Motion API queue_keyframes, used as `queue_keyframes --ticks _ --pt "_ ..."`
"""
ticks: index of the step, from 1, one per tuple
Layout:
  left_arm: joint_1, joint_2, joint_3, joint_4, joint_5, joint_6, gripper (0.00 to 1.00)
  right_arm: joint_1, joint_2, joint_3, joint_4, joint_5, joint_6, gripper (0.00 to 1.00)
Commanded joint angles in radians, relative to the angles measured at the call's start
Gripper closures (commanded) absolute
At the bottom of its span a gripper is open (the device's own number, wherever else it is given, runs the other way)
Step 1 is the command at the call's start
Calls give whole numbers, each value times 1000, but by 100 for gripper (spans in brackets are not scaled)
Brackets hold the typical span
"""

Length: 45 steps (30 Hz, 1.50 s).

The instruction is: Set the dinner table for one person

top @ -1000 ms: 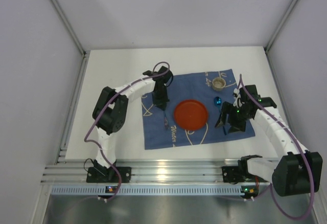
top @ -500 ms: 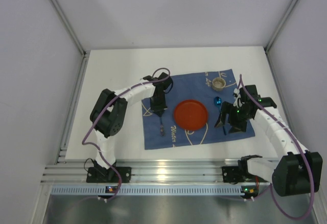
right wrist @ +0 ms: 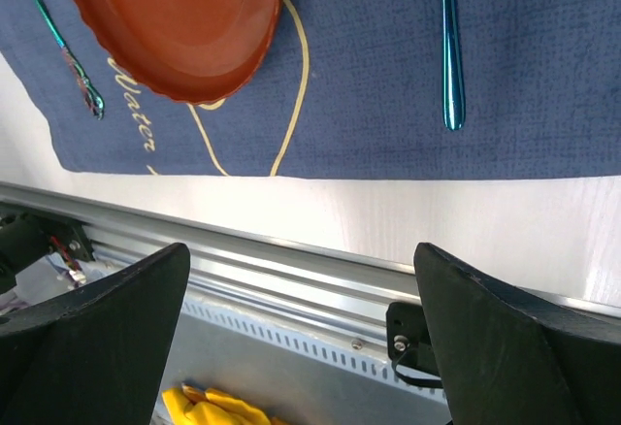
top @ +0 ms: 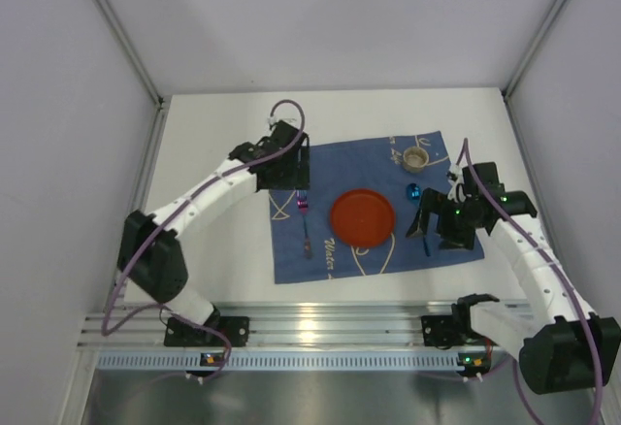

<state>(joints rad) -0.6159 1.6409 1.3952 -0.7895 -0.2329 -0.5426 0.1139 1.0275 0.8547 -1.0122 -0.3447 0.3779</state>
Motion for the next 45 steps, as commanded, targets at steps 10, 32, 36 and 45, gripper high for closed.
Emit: queue_keyframes --ticks 10,32,36,45 --pt "109 -812 -1104 1264 -413 632 10 4 -161 132 -81 24 6 0" --pt "532 -97 -1108 1890 55 521 10 10 -276 133 67 6 36 0" --pt "571 -72 -1084 1893 50 475 7 10 -268 106 86 -22 59 0" --pt "571 -75 -1087 1891 49 480 2 12 -254 81 173 -19 139 0"
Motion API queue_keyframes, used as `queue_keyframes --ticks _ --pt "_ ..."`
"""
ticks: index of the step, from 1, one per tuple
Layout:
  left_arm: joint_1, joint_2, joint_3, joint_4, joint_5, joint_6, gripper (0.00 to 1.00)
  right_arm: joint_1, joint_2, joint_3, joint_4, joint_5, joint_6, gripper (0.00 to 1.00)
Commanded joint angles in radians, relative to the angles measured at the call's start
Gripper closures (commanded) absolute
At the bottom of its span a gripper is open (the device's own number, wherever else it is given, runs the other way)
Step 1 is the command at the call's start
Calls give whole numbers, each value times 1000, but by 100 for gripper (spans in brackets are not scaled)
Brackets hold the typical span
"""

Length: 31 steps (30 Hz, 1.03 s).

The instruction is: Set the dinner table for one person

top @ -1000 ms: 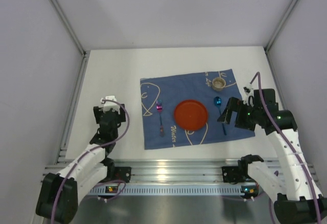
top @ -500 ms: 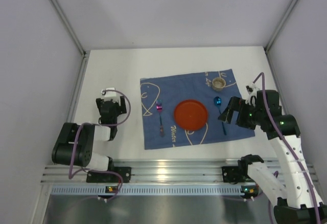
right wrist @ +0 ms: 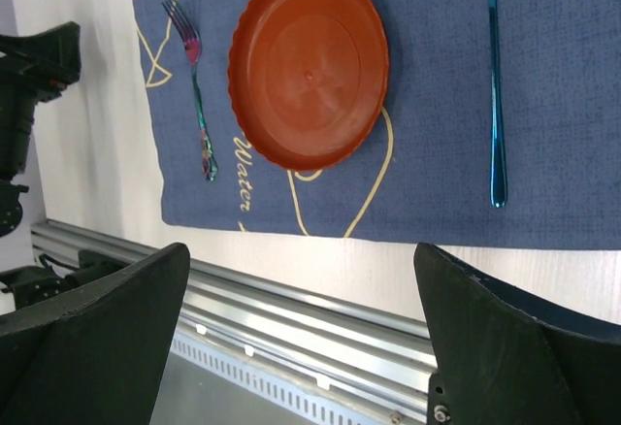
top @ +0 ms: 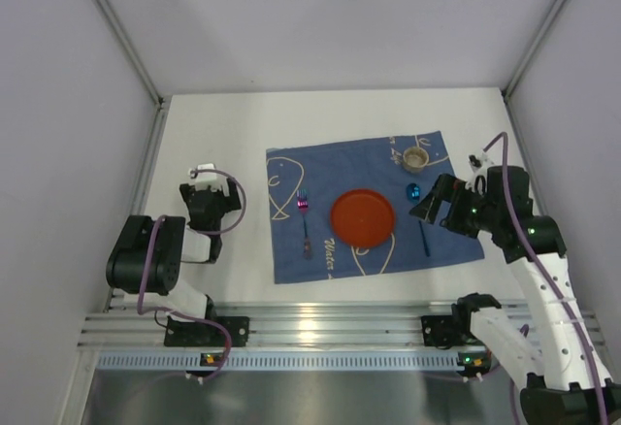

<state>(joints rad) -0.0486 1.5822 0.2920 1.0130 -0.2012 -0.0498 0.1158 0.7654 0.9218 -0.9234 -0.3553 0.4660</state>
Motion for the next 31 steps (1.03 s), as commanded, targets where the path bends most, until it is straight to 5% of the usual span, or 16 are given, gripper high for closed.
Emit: queue_keyframes --ticks 1,6,14,31 --pt "4 -13 18 90 17 -10 1 10 27 14 89 -4 75 0" --pt "4 -13 18 93 17 -10 2 10 6 5 177 21 82 0" --pt "4 -13 18 91 17 -10 2 12 -287 -103 213 392 135 0" --pt "4 -13 18 93 17 -10 2 10 -258 -84 91 288 42 0"
